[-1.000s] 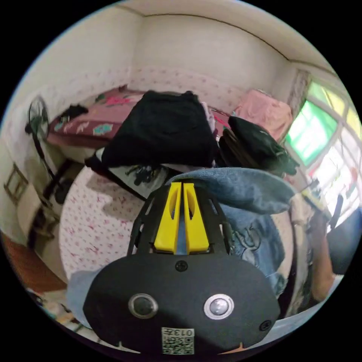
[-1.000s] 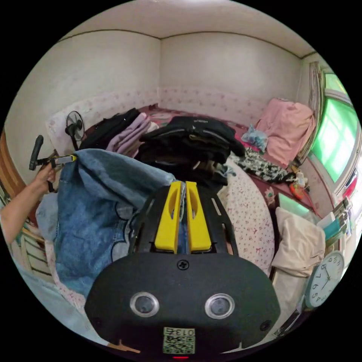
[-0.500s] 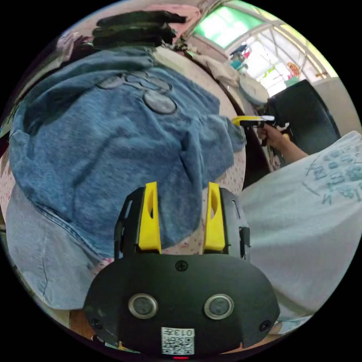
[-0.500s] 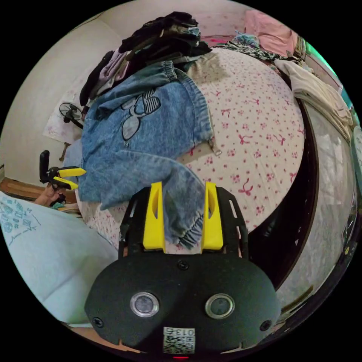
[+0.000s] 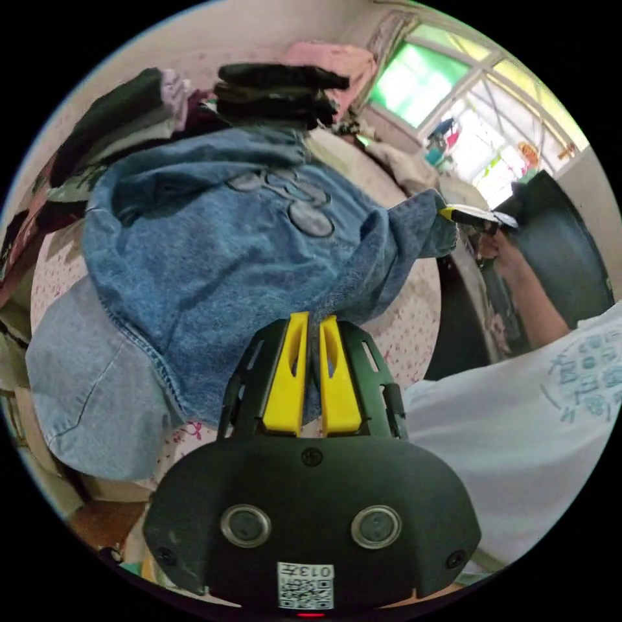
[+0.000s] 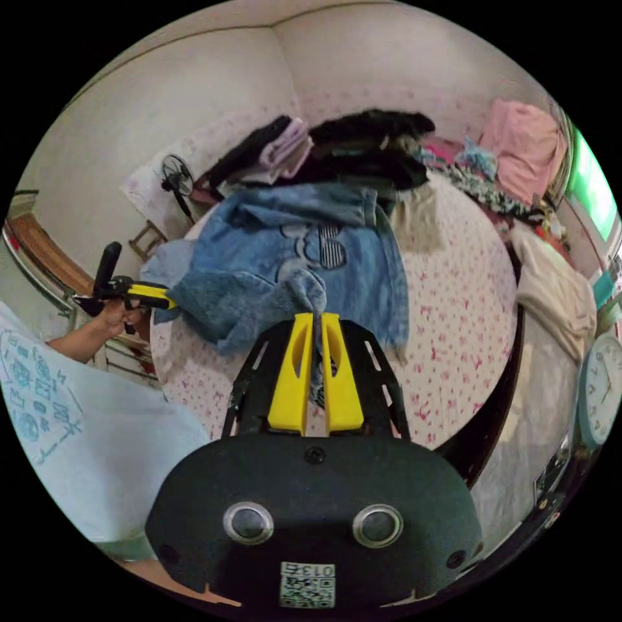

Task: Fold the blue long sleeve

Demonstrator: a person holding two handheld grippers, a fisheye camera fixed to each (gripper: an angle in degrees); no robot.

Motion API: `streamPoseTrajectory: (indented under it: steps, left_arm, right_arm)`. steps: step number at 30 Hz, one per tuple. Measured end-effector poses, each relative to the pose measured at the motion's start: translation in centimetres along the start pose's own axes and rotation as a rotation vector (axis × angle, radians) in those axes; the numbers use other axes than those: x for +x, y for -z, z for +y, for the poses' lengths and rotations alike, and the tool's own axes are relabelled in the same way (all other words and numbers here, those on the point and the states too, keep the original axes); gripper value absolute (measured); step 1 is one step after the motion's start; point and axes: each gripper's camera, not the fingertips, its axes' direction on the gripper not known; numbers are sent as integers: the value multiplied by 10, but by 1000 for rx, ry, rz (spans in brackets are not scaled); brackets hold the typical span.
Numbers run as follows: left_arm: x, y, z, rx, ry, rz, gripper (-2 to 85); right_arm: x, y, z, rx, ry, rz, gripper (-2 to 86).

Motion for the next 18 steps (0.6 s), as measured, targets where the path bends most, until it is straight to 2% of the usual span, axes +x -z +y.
streamPoseTrajectory:
  steps: [2, 4, 7, 10, 13, 18]
  left_arm:
    - [-28, 12, 3, 68, 128, 44, 32]
    - [-76, 9, 18, 116, 400, 153, 49]
    - [-97, 12, 48, 153, 522, 195, 80]
    - [-88, 14, 74, 85, 488, 68, 111]
    - [-70, 7, 88, -6, 411, -32, 143]
    - [-42, -15, 78, -114, 253, -216, 178]
  right_arm:
    - [-8, 17, -27, 103, 2, 72, 46]
    - [-2, 12, -42, 106, -1, 73, 62]
    - [33, -5, -38, 50, -137, 53, 82]
    - [79, -20, -6, 11, -326, 50, 102]
    - [112, -37, 21, -22, -449, -39, 113]
    - [123, -53, 7, 8, -435, -31, 124]
